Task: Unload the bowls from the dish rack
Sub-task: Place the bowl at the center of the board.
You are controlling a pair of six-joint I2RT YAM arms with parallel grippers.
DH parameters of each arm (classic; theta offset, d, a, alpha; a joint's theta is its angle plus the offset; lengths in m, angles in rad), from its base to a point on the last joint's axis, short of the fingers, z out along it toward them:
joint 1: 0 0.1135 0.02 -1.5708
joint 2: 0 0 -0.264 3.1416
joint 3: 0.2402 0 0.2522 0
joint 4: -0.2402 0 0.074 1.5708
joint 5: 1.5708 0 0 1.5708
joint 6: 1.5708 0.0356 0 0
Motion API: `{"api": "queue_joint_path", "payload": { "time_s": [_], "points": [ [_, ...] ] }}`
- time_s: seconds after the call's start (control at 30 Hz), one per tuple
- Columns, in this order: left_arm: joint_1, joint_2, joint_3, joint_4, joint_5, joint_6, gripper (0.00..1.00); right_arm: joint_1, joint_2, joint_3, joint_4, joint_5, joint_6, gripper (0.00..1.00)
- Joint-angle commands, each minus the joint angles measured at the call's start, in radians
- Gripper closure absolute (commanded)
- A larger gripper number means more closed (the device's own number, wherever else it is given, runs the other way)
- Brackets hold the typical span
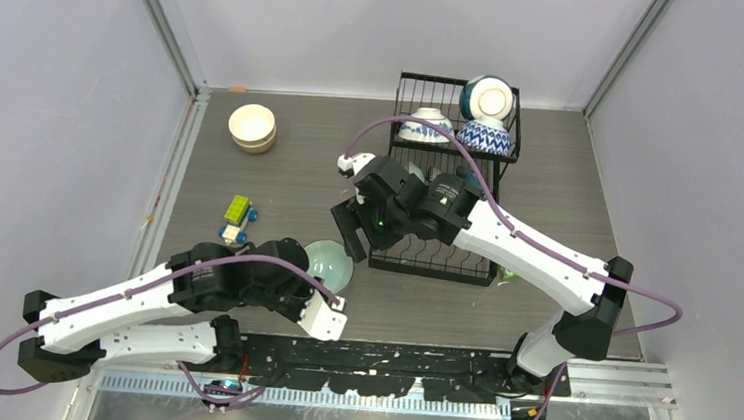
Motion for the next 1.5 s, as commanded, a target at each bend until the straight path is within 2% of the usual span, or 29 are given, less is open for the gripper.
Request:
{"api": "queue_joint_path", "payload": {
  "time_s": [0.0, 0.37, 0.9, 1.3, 1.37, 1.47],
  "points": [
    [-0.004, -0.012, 0.048, 0.006, 0.040, 0.020, 1.00, 0.029, -0.006, -0.013, 0.058, 0.014, 0.019, 0.17],
    [-0.005, 0.007, 0.042, 0.027, 0.021, 0.034, 1.00, 0.073, 0.056, -0.018, 0.058, -0.018, 0.061, 0.25],
    [-0.004, 0.001, 0.018, 0.041, -0.006, 0.051, 1.00, 0.076, 0.105, -0.033, 0.070, -0.022, 0.102, 0.58],
    [-0.005, 0.002, 0.009, 0.058, -0.025, 0.007, 1.00, 0.083, 0.111, -0.035, 0.087, 0.000, 0.112, 0.78],
    [-0.005, -0.001, 0.004, 0.063, -0.032, -0.005, 0.98, 0.087, 0.114, -0.028, 0.084, 0.011, 0.112, 0.82],
    [-0.005, -0.007, -0.001, 0.074, -0.041, -0.021, 0.89, 0.094, 0.122, -0.016, 0.076, 0.025, 0.112, 0.92]
  ]
}}
